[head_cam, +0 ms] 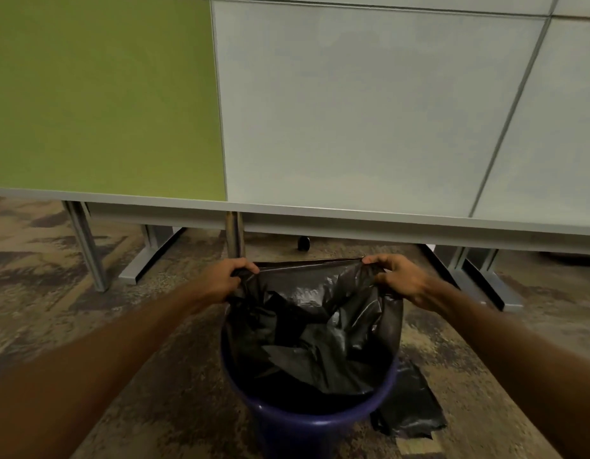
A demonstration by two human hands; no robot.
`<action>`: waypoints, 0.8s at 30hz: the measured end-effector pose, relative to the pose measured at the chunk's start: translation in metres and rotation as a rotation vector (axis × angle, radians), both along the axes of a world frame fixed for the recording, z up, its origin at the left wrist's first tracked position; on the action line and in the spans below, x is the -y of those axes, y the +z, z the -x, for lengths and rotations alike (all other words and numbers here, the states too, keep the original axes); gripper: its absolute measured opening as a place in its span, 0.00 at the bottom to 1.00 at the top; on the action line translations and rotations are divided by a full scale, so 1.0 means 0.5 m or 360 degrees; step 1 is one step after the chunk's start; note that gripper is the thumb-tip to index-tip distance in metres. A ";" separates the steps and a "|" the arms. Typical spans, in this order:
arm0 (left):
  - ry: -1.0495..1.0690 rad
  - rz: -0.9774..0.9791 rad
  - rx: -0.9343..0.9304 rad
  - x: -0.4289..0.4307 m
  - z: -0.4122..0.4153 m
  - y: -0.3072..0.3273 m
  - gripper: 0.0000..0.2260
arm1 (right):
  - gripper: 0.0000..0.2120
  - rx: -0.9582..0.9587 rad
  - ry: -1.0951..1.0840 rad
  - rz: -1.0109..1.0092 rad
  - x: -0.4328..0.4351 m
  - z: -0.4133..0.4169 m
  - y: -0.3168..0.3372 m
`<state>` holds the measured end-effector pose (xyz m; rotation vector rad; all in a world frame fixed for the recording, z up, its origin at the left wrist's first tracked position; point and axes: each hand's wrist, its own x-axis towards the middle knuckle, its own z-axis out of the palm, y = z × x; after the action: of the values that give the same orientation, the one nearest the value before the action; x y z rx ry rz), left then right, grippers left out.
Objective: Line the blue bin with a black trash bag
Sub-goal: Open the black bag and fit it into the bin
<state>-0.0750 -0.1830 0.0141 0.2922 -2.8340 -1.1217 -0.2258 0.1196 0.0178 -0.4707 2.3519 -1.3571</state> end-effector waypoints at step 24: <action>0.0434 -0.0416 0.0344 0.001 0.106 -0.106 0.15 | 0.13 0.0122 -0.0167 -0.0305 0.086 0.116 -0.134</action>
<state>-0.1281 -0.1837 -0.0387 0.8376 -2.7007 -1.4725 -0.2838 0.0767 -0.0492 -0.2383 2.4418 -1.1560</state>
